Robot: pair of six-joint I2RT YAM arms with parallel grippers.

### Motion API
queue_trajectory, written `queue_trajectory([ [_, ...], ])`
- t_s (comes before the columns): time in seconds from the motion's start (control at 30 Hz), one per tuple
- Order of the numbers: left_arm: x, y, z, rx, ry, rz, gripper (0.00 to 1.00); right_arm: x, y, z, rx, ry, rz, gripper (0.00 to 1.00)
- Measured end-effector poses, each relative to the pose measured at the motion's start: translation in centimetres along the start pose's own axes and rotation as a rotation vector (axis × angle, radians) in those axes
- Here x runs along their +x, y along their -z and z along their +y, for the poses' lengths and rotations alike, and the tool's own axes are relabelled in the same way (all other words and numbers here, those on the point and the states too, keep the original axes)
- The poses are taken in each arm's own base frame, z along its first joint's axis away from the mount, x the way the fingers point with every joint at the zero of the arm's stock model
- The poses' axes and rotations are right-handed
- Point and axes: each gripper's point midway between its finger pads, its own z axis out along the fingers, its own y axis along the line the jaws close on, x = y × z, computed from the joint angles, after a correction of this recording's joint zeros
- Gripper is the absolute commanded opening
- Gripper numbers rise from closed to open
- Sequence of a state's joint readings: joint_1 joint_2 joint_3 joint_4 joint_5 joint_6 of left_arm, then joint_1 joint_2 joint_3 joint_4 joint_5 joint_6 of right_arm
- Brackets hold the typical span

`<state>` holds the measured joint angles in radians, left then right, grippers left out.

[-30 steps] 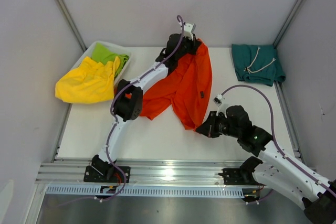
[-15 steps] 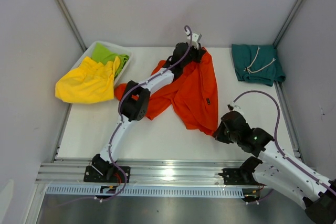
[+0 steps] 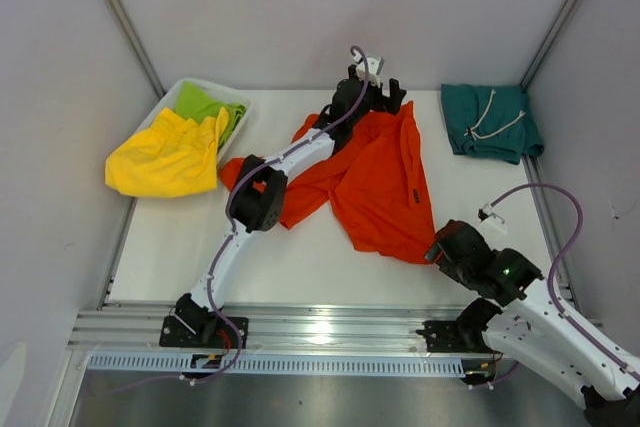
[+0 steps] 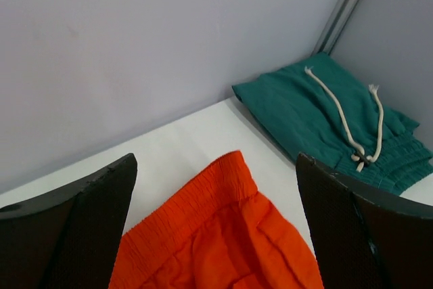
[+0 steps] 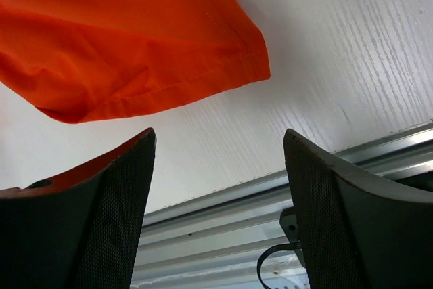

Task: Fold and stack the shorts
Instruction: Flatten the shorts out

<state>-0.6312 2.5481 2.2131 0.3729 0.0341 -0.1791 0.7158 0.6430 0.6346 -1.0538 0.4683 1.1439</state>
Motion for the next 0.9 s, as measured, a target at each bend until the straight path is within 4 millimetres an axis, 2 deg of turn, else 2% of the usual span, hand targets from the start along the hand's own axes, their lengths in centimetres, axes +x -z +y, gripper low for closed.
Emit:
queue_trajectory([
  [0.1,-1.5,-0.1,0.0,-0.005,-0.001,-0.02,0.99,-0.3,0.0,0.3,-0.009,-0.007,-0.012,0.78],
  [0.2,-2.7,0.3,0.4,-0.028,-0.003,-0.008,0.99,-0.9,-0.2,1.8,-0.058,0.002,-0.034,0.77],
  [0.3,-4.6,1.4,1.1,-0.067,0.007,0.027,0.99,-1.5,-0.9,4.2,-0.093,0.061,-0.03,0.76],
  [0.37,-6.4,2.8,2.2,-0.1,0.027,0.052,0.99,-2.2,-1.4,7.1,-0.149,0.096,-0.01,0.76],
  [0.43,-8.4,5.0,4.3,-0.145,0.053,0.071,0.99,-2.6,-2.2,9.6,-0.202,0.117,0.016,0.73],
  [0.5,-10.4,7.5,7.3,-0.209,0.07,0.084,0.99,-2.5,-3.1,12.5,-0.286,0.151,0.059,0.72],
  [0.6,-11.8,11.2,12.2,-0.317,0.081,0.102,0.99,-0.7,-4.2,16.3,-0.407,0.241,0.138,0.71],
  [0.67,-11.8,13.3,15.5,-0.399,0.082,0.127,0.99,0.9,-4.7,18.6,-0.451,0.313,0.186,0.71],
  [0.73,-10.8,14.3,17.3,-0.447,0.081,0.166,0.99,2.7,-5.2,21.4,-0.504,0.378,0.227,0.69],
  [0.9,-5.7,15.6,18.1,-0.475,0.088,0.337,0.99,6.1,-5.8,26.6,-0.619,0.429,0.296,0.65],
])
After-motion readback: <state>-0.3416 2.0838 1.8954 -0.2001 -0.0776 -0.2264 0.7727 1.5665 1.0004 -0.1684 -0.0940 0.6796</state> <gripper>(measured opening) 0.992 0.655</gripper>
